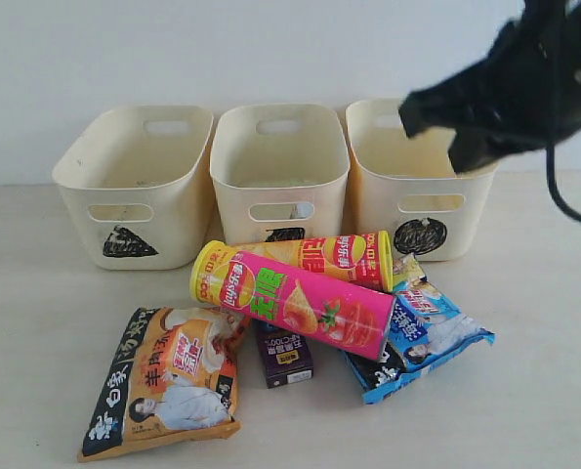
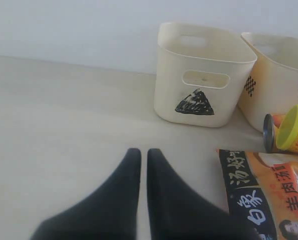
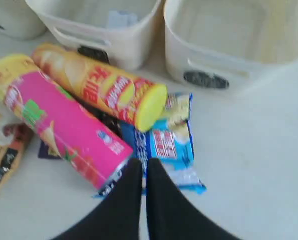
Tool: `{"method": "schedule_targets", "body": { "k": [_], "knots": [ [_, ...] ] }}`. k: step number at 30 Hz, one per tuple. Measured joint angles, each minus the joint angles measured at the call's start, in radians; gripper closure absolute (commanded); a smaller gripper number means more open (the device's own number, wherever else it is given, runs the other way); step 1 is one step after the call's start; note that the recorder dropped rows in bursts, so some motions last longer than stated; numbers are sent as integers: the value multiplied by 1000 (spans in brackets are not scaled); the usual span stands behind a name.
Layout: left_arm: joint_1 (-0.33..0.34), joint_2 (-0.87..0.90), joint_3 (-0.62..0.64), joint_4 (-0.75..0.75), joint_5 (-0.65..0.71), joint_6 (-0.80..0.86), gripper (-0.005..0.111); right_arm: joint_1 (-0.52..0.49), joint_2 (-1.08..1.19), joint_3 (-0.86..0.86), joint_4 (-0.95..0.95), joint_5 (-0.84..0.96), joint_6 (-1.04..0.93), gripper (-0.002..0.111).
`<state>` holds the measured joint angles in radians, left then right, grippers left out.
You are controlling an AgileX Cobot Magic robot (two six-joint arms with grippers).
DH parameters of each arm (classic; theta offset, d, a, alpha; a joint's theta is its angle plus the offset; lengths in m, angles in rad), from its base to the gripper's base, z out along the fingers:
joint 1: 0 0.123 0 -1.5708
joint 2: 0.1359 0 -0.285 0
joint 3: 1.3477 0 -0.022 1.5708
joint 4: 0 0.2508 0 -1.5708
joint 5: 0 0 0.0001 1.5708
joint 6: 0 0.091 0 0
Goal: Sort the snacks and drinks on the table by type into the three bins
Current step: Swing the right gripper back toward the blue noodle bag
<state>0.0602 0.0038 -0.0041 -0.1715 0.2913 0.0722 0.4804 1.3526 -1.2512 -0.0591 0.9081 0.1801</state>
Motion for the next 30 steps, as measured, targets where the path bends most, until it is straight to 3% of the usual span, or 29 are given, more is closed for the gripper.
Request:
{"method": "schedule_targets", "body": {
  "k": [5, 10, 12, 14, 15, 16, 18, 30],
  "knots": [
    [0, 0, 0, 0, 0, 0, 103, -142, -20, 198, 149, -30, -31, 108],
    [0, 0, 0, 0, 0, 0, 103, -439, 29, 343, 732, -9, -462, 108],
    [0, 0, 0, 0, 0, 0, 103, -540, 68, 350, 849, 30, -544, 98],
    [0, 0, 0, 0, 0, 0, 103, -598, 102, 350, 887, 53, -584, 74],
    [0, 0, 0, 0, 0, 0, 103, -624, 124, 350, 900, 65, -599, 55],
    [0, 0, 0, 0, 0, 0, 103, -650, 155, 350, 910, 74, -619, 46],
    [0, 0, 0, 0, 0, 0, 103, -670, 204, 352, 930, 72, -640, 39],
    [0, 0, 0, 0, 0, 0, 103, -677, 566, 354, 1244, 46, -903, 39]
  ]
}}
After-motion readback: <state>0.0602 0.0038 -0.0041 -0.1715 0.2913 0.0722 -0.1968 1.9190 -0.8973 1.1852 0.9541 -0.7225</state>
